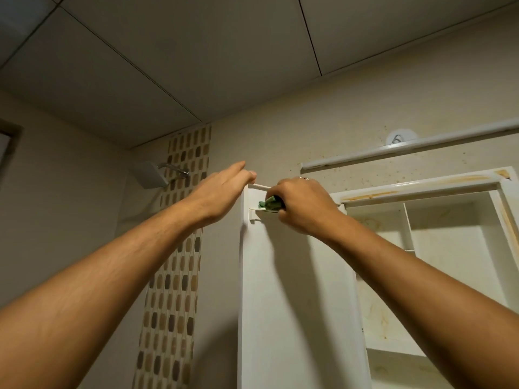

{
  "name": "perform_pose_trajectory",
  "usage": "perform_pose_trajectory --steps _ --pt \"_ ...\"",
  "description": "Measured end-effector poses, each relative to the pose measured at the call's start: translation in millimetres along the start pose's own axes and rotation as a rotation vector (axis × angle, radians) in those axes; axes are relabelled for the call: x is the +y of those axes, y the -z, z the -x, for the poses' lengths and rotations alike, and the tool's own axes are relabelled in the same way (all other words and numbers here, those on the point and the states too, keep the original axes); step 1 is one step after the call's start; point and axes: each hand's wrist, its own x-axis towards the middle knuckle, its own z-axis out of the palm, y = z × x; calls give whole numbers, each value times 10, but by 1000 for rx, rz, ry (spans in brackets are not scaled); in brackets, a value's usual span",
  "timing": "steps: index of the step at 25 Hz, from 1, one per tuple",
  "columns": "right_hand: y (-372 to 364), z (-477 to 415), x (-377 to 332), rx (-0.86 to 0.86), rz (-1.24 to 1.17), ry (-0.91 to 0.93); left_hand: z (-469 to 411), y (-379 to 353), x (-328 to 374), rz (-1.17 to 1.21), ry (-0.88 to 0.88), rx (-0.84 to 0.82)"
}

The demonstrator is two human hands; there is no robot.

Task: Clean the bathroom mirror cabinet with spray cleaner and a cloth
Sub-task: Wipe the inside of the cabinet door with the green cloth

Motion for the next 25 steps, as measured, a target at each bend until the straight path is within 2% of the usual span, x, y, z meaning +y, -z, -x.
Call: perform_pose_trajectory --steps 4,7,11,17,18,21,23,25 --pt "-17 45 -219 99 -128 96 -16 1 -15 23 -20 14" --pt "-28 -2 -117 81 66 124 -7 -32 -5 39 -6 13" --pt "-33 -27 -333 140 100 130 17 -22 -2 67 6 25" --pt "-75 98 -95 188 202 397 34 -42 17 105 -13 37" --pt "-96 90 -52 161 136 358 34 -48 5 115 -13 36" --pt "-183 169 208 53 -270 -15 14 -36 -15 96 -11 18" --pt "-233 156 312 5 -319 -199 9 -33 -11 62 -7 19" --pt "-165 26 132 -10 -218 -279 4 -42 10 44 -11 28"
